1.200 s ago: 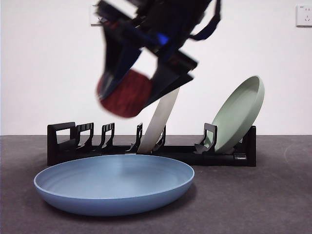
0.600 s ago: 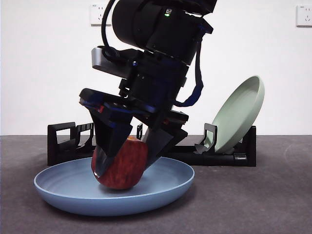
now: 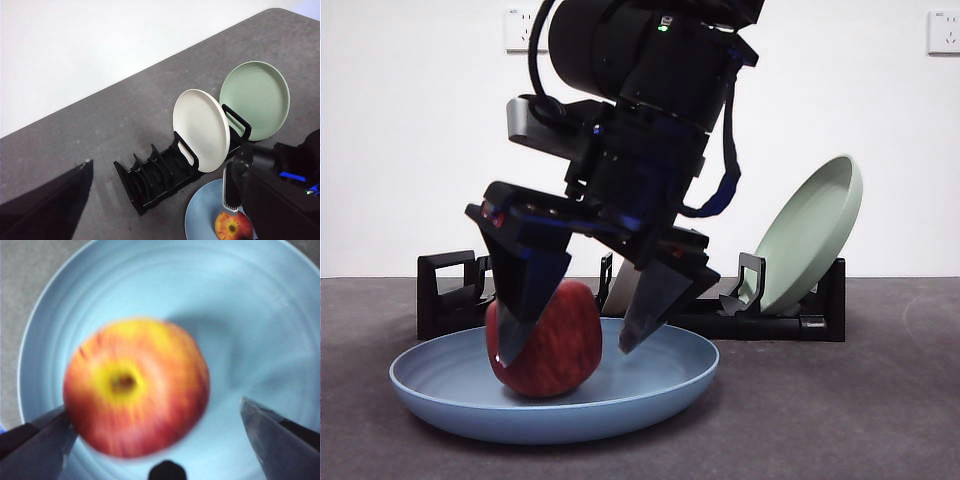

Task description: Take the blue plate from the plate rack,put the plate on the table,take the apple from the table,put the apple in the plate

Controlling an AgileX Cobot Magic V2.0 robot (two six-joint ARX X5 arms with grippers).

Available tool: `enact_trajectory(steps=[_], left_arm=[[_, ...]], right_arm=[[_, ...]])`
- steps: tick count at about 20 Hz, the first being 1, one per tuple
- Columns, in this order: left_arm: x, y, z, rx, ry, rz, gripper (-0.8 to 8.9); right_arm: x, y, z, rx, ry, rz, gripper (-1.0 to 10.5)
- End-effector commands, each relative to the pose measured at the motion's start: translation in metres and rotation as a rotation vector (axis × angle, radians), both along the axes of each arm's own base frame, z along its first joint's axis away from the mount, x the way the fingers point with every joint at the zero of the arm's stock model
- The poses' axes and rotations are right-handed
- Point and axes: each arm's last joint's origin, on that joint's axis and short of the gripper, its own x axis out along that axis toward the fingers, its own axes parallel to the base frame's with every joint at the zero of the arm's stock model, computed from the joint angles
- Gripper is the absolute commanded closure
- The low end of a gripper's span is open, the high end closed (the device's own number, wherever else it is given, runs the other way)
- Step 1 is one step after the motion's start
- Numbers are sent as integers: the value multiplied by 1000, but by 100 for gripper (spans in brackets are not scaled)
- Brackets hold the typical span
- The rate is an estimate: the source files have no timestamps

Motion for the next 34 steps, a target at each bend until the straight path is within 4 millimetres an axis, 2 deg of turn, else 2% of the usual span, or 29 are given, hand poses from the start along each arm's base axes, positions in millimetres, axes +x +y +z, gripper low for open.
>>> enact_trajectory(steps=[1,4,7,8,9,11,12,14,16,18,21,25,28,30,32,34], left_arm=[[0,0,-1,-10,4,9,346],[0,0,-1,-26,10,16,346],[1,-1,-1,-25,11,16,350],[1,-1,-1,-21,13,16,387],[2,-2,-2,-15,16,16,460],[4,-6,-3,10,17,8,701],[7,-9,-4,27,19,5,835],[11,-16,-7,54,31,-1,822],[16,-24,-13,84,36,-9,822],[21,-31,-24,94,43,-12,822],[25,-37,-58,103,56,-12,823],[24,-38,-126,23,93,-42,823],[19,-33,-179,-64,120,-47,823],[16,-28,-207,-111,123,-31,823],[14,-26,-216,-158,84,-38,822],[15,-27,-213,-182,64,-41,819]], right_arm=[[-3,-2,21,45,-36,2,347],[-9,-14,67,140,-116,-8,350],[-23,-44,121,233,-238,-51,362],[-29,-58,137,243,-288,-84,430],[-36,-72,152,253,-333,-112,548],[-50,-101,177,281,-399,-152,859],[-57,-116,187,293,-427,-160,974],[-69,-141,202,316,-466,-200,956],[-79,-159,208,305,-485,-222,957],[-85,-172,208,285,-471,-236,957],[-88,-182,191,321,-382,-197,958],[-87,-186,144,337,-288,-194,958],[-90,-187,106,373,-291,-223,958],[-93,-189,86,381,-286,-232,958],[-94,-191,79,365,-287,-224,957],[-94,-191,79,370,-280,-234,946]])
